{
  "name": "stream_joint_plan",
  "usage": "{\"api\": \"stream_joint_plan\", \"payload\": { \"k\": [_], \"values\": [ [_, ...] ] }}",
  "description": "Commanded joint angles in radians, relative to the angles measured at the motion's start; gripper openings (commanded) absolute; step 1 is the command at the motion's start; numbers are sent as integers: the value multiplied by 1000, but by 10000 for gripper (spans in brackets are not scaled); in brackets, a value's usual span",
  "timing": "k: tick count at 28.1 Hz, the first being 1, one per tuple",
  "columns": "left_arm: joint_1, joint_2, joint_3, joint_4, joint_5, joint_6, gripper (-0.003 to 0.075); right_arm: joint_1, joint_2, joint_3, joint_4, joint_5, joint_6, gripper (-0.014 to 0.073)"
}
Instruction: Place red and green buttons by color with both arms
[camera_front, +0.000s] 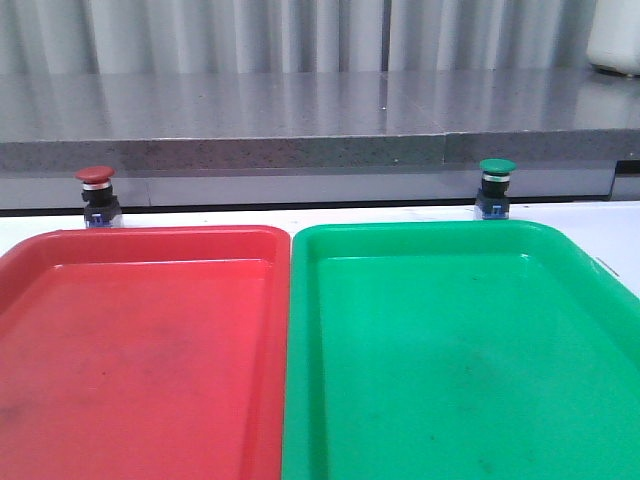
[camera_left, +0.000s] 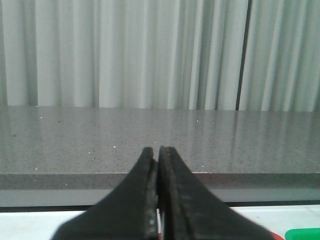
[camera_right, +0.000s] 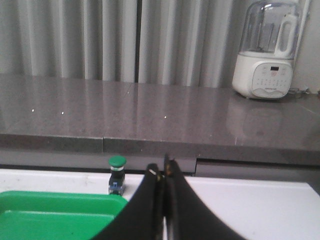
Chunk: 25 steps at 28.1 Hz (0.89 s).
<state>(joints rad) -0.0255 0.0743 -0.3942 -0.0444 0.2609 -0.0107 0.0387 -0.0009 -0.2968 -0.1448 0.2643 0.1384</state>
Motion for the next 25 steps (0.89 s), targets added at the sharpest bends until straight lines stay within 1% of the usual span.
{"api": "stream_joint_plan", "payload": {
  "k": [1, 6, 9, 11, 15, 25],
  "values": [
    [1, 104, -153, 0, 47, -7, -20, -6, 71, -125, -7, 3, -6, -108],
    [1, 253, -313, 0, 165, -7, -20, -6, 227, -297, -7, 139, -6, -108],
    [1, 318, -342, 0, 187, -7, -20, -6, 324, -370, -7, 229, -6, -108],
    [1, 352, -342, 0, 196, -7, -20, -6, 382, -392, -7, 258, -6, -108],
    [1, 407, -337, 0, 224, -7, -20, -6, 472, -392, -7, 260, -6, -108],
    [1, 485, -296, 0, 217, -7, -20, -6, 614, -387, -7, 256, -7, -105]
  ]
}}
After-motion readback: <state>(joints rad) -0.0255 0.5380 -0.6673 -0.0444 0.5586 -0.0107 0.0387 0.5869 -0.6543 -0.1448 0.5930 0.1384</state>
